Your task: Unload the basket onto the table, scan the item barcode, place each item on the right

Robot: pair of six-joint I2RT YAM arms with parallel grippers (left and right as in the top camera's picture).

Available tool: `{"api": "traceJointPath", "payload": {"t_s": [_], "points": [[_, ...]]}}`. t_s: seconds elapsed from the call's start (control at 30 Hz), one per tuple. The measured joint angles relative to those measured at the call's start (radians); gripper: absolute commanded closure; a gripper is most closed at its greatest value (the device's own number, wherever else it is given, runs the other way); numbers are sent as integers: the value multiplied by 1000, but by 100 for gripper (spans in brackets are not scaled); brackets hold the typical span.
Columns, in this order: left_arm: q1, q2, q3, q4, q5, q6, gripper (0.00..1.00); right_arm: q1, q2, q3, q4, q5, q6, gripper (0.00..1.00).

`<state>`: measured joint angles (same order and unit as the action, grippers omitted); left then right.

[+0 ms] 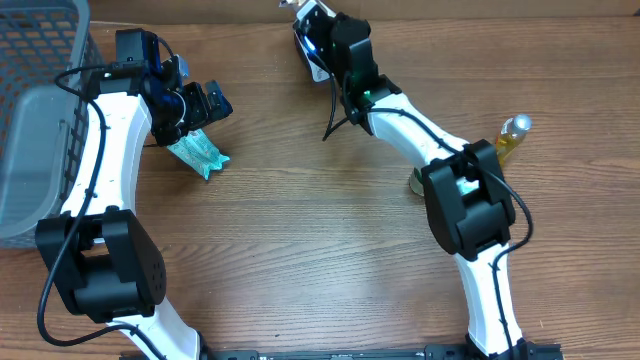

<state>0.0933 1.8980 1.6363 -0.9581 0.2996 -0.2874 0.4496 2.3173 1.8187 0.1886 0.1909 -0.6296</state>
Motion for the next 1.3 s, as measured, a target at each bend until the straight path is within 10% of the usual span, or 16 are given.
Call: {"api": "traceJointPath", "payload": {"t_s": [0.57, 0.9, 1.0, 1.13, 1.3], "points": [[0, 0, 0, 0, 0, 0, 0, -69, -378, 6, -1191, -362, 490, 87], [0, 0, 0, 0, 0, 0, 1, -75, -371, -177, -1353, -412, 515, 74], [0, 0, 0, 0, 0, 0, 0, -75, -367, -208, -1356, -347, 511, 62], [0, 0, 0, 0, 0, 0, 0, -75, -365, -209, -1313, -262, 508, 19], [0, 0, 0, 0, 0, 0, 1, -75, -365, -208, -1271, -217, 509, 5]]}}
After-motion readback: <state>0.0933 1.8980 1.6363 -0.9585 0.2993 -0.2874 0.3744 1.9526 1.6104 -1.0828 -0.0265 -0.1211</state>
